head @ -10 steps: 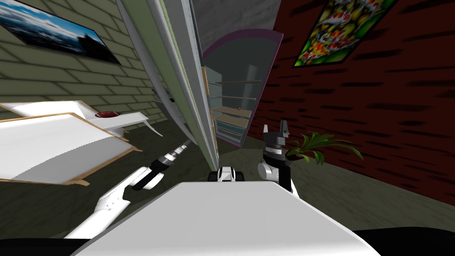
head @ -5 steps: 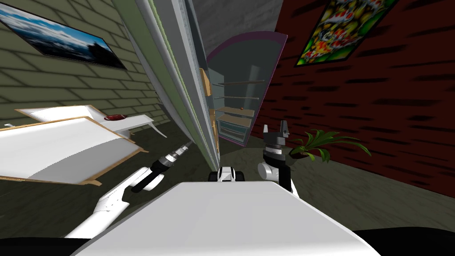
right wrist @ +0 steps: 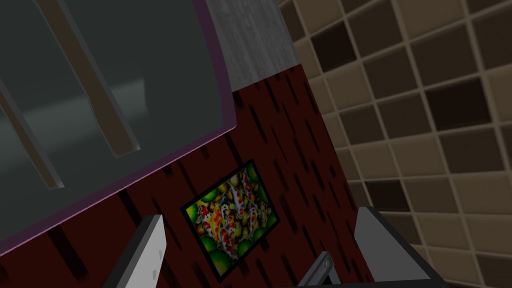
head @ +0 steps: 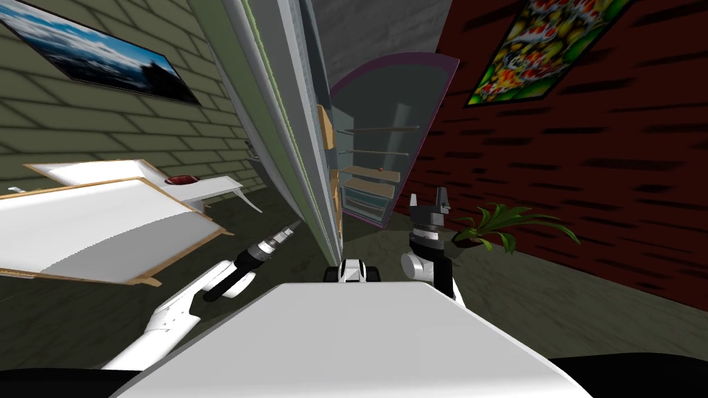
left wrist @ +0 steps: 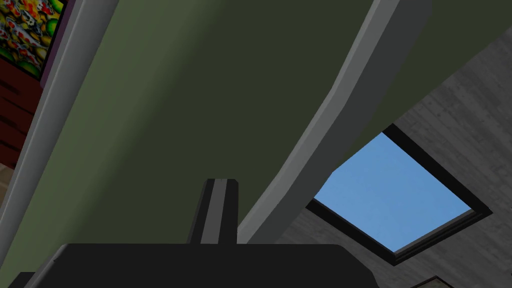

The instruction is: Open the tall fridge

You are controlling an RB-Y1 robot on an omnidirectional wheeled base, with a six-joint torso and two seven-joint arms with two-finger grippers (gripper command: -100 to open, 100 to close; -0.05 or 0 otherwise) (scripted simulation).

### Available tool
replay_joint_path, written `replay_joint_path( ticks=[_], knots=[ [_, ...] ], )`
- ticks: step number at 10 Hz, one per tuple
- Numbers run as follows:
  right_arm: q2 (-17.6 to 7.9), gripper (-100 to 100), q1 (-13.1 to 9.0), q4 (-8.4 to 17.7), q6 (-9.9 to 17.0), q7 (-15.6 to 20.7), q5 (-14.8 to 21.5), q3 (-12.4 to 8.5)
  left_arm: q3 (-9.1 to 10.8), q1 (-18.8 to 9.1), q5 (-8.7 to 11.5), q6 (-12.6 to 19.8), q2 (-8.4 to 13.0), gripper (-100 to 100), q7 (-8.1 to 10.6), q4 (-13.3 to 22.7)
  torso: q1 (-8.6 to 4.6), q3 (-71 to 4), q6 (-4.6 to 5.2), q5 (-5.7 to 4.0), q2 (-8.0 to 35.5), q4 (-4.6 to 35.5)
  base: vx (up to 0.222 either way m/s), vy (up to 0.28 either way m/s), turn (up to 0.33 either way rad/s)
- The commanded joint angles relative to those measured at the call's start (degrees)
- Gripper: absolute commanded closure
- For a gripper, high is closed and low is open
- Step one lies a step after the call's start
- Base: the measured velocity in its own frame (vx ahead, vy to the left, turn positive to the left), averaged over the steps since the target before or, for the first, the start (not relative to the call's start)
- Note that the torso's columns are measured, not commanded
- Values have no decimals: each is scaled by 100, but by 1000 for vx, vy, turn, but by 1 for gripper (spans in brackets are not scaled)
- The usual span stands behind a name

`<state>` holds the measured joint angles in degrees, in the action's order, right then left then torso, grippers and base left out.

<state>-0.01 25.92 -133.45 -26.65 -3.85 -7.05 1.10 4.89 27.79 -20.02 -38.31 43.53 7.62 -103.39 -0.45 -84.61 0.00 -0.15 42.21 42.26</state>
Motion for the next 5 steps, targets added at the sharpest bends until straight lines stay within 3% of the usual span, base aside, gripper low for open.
replay_joint_path(
  ticks=[1, 5],
  knots=[
    [0, 0, 0, 0, 0, 0, 0, 0, -1, 0, 0, 1, 0, 100, 0, -2, 28, 1, 0, 8, 2, 0, -3, -7, -17],
    [0, 0, 0, 0, 0, 0, 0, 0, -49, 21, -19, -83, 28, 100, 6, -43, 51, 4, 0, 16, 6, 2, -2, 19, -4]
  ],
)
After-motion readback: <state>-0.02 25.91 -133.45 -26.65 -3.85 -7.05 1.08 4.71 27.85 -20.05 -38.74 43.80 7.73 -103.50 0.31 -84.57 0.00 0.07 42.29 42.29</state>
